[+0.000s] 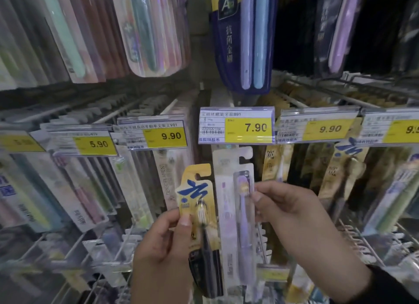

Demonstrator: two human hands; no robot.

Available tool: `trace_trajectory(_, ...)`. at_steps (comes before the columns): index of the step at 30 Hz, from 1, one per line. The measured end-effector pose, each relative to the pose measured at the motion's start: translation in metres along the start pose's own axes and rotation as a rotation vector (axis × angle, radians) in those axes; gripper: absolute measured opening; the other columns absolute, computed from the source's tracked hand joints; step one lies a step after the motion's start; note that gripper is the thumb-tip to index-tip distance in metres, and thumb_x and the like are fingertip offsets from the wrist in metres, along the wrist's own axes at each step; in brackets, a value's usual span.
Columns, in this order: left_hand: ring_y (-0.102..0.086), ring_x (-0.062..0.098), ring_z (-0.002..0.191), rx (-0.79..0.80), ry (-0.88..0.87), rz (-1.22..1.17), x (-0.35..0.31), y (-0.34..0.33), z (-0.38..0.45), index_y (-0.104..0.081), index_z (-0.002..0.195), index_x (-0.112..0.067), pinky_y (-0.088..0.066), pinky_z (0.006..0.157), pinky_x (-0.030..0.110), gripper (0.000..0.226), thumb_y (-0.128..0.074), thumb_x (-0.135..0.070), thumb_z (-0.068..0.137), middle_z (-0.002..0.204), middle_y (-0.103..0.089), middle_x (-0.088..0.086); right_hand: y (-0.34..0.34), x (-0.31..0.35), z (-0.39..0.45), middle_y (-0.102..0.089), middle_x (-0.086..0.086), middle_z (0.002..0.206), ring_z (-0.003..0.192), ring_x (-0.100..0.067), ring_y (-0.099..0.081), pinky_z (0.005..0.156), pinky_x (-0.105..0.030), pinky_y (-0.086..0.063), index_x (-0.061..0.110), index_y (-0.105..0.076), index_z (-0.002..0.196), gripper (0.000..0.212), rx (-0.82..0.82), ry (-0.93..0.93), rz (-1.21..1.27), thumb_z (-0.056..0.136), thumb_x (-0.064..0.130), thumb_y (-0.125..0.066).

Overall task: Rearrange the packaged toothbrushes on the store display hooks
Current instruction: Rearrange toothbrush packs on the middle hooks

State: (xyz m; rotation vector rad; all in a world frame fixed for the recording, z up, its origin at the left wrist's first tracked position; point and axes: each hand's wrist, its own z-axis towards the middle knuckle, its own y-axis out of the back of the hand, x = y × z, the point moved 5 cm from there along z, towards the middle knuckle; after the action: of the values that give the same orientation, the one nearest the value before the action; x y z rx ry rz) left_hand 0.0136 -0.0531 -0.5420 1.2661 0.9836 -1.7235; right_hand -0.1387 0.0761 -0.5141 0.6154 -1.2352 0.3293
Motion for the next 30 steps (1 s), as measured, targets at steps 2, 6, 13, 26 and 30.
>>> trace_trajectory(2, -0.047, -0.003, 0.037, 0.021, 0.019, 0.018, 0.0, -0.001, -0.001, -0.076, 0.073, -0.022, -0.038, 0.043, 0.009, 0.026, -0.063, -0.009, 0.091, 0.046, -0.06, -0.011, 0.001, 0.0, 0.005, -0.08, 0.007, 0.086, 0.08, -0.01, -0.074, 0.086, -0.039, -0.061, 0.026, -0.079, 0.088, 0.018, -0.058, 0.003, 0.032, 0.095, 0.019, -0.064)
trace_trajectory(6, -0.048, 0.0, 0.041, 0.023, 0.027, 0.03, 0.001, -0.003, -0.002, -0.076, 0.076, -0.032, -0.04, 0.058, 0.028, 0.026, -0.065, -0.013, 0.091, 0.048, -0.06, -0.012, -0.004, 0.003, 0.013, -0.081, 0.007, 0.088, 0.087, -0.011, -0.075, 0.09, -0.04, -0.061, 0.024, -0.078, 0.095, 0.016, -0.077, 0.011, 0.06, 0.096, 0.017, -0.063)
trace_trajectory(13, -0.047, -0.002, 0.041, 0.029, 0.007, 0.01, 0.0, -0.005, 0.0, -0.076, 0.083, -0.02, -0.04, 0.049, 0.013, 0.015, -0.063, -0.014, 0.09, 0.047, -0.057, -0.011, -0.012, 0.002, 0.02, -0.079, 0.007, 0.09, 0.087, -0.012, -0.074, 0.088, -0.038, -0.06, 0.024, -0.078, 0.097, 0.015, -0.092, 0.05, 0.019, 0.095, 0.02, -0.064)
trace_trajectory(26, -0.048, -0.005, 0.043, 0.257, -0.045, 0.004, -0.023, -0.041, 0.001, -0.071, 0.082, -0.024, -0.039, 0.047, 0.008, 0.023, -0.058, -0.011, 0.096, 0.045, -0.057, -0.016, -0.005, -0.006, 0.047, -0.078, 0.007, 0.099, 0.095, -0.01, -0.073, 0.092, -0.038, -0.059, 0.02, -0.076, 0.107, 0.019, -0.053, 0.089, -0.167, 0.099, 0.017, -0.059)
trace_trajectory(30, -0.049, 0.003, 0.043, 0.304, -0.012, 0.028, -0.017, -0.057, 0.001, -0.074, 0.077, -0.026, -0.041, 0.047, 0.015, 0.023, -0.062, -0.017, 0.095, 0.047, -0.058, -0.003, 0.026, -0.005, 0.014, -0.079, 0.004, 0.09, 0.09, -0.011, -0.074, 0.085, -0.03, -0.061, 0.02, -0.074, 0.101, 0.024, -0.11, 0.126, 0.022, 0.104, 0.02, -0.051)
